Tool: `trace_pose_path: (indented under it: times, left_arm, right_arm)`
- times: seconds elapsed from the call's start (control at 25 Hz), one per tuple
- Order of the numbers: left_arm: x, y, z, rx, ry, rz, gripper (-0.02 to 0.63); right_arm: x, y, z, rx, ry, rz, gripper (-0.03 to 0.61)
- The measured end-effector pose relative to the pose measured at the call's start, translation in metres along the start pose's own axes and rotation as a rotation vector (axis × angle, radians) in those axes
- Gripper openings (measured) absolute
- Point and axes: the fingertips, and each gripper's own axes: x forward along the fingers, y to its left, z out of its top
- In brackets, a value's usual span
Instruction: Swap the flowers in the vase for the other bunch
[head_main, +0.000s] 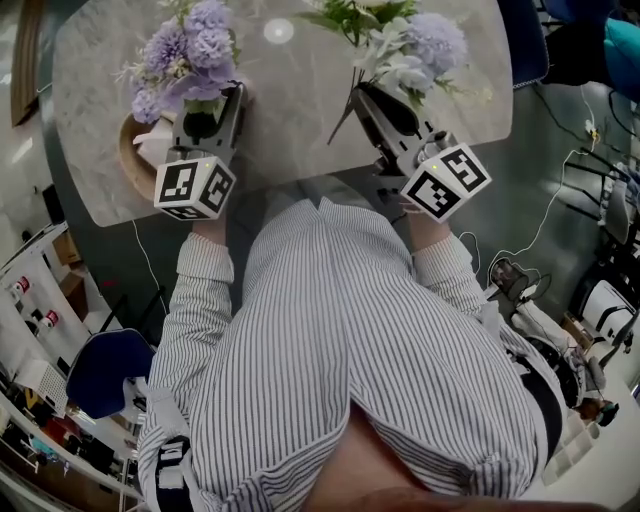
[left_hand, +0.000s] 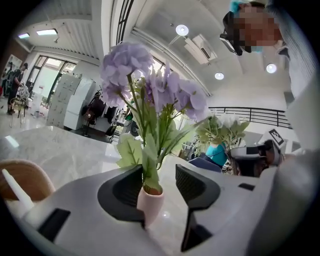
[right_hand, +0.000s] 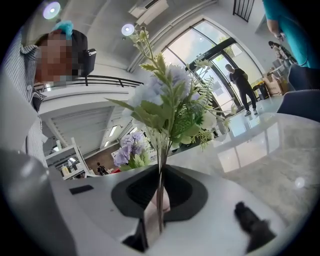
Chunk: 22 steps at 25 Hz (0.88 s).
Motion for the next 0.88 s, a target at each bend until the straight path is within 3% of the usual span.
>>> trace_pose_path:
  times: [0.32, 0.88]
  left_arm:
    - [-0.003, 0.002, 0.005, -0.021, -0.022, 0.026, 0.236]
    - [-0.027, -0.001, 0.015, -0.013, -0.053, 0.044, 0.239]
  right_arm:
    - [0.001, 0.002, 0.002, -0.007, -0.003, 0.013, 0.038]
    - [0.003, 0.015, 0.017, -0.057, -0.033, 0.068, 0.037]
